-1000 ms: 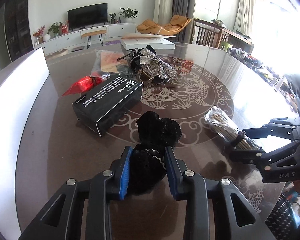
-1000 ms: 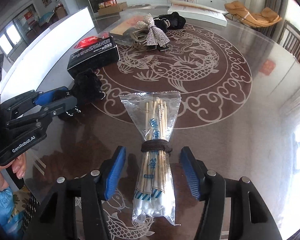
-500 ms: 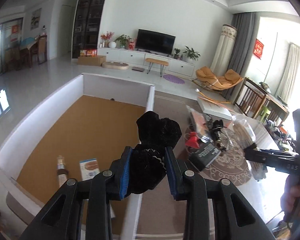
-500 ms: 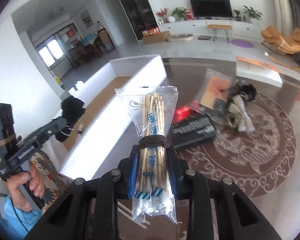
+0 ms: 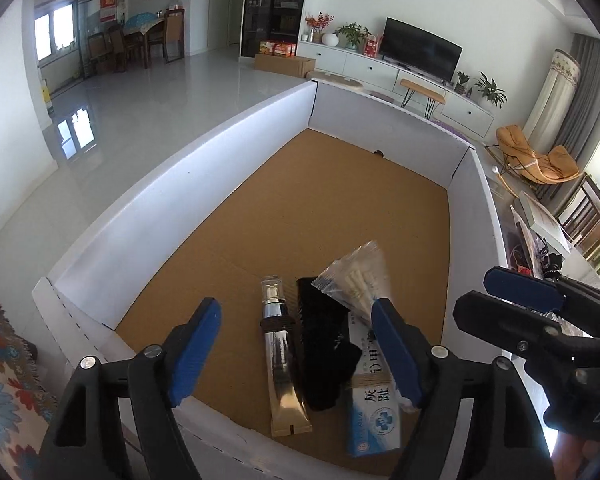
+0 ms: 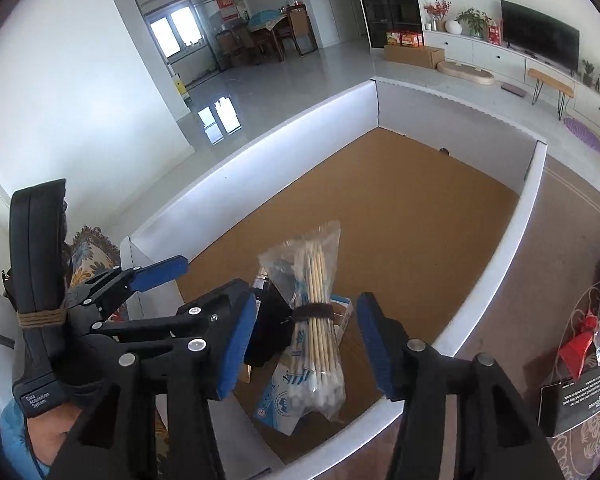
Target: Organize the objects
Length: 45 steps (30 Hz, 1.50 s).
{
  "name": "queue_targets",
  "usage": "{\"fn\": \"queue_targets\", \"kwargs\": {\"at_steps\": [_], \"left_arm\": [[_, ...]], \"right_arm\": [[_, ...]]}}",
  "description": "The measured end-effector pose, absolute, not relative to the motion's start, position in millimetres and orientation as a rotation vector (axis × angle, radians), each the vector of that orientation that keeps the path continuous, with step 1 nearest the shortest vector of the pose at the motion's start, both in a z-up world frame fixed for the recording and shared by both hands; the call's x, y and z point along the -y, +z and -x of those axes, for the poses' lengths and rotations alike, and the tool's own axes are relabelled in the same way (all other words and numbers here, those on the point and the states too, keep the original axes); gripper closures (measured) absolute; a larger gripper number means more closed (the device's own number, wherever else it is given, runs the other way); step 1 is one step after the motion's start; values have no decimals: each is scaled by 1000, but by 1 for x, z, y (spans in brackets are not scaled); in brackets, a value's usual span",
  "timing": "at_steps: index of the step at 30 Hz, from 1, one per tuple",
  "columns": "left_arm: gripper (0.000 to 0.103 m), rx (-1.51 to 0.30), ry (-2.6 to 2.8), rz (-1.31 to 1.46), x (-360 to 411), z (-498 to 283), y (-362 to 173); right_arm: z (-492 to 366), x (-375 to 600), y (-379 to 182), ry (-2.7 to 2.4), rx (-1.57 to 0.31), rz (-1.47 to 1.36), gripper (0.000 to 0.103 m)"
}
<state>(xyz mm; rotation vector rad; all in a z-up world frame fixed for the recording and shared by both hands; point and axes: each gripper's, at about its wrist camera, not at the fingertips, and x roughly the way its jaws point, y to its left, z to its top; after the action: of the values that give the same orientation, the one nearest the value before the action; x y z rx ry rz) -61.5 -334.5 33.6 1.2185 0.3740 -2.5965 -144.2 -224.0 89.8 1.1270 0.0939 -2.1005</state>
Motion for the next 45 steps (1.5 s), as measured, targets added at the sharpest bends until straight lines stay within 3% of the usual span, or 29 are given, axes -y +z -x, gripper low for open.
{"fn": "queue_targets", "kwargs": {"at_steps": [2,4,6,8,10,12,14,18,21,23,30,35,39,45], "left_arm": [[27,-362,-2642,-1169,322,52,41],[27,-327,-2705,-1113,300,41,52],[27,-299,-2791,-1077,269,29,66],[26,-249,-2888,-1077,227,21,76],[21,-197,-3005,-1083,178,12,80],[5,-208,-3115,-1125,130,3,72],[4,-218,-3167,-1179,87,-1,56],[4,-237,-3133,-1401,22,15,-8],[5,-50,-3080,-1502,-9,35,-45],[5,41,-3061,-1473,-16,40,-55],[5,40,-3003,-1480,-10,70,-62],[0,171,-2985,-1489,-24,73,-67],[0,174,-2994,-1495,-24,71,-66],[0,176,-2993,-1492,-24,69,-66]], "right_arm": [[135,203,96,-2142,-44,-1039,47],[127,172,105,-2215,-12,-938,34],[115,136,110,-2321,-1,-852,11],[107,90,108,-2426,35,-806,1],[102,41,92,-2541,44,-840,1],[99,-12,75,-2642,61,-913,1],[92,-66,58,-2719,105,-995,1],[80,-144,25,-2829,-40,-1212,1],[67,-182,9,-2869,-41,-1294,1],[57,-196,3,-2893,-19,-1312,1],[51,-202,-13,-2899,-19,-1372,1],[56,-195,-23,-2884,-48,-1421,1],[55,-192,-25,-2876,-76,-1437,0],[57,-200,-29,-2845,24,-1456,0]]}}
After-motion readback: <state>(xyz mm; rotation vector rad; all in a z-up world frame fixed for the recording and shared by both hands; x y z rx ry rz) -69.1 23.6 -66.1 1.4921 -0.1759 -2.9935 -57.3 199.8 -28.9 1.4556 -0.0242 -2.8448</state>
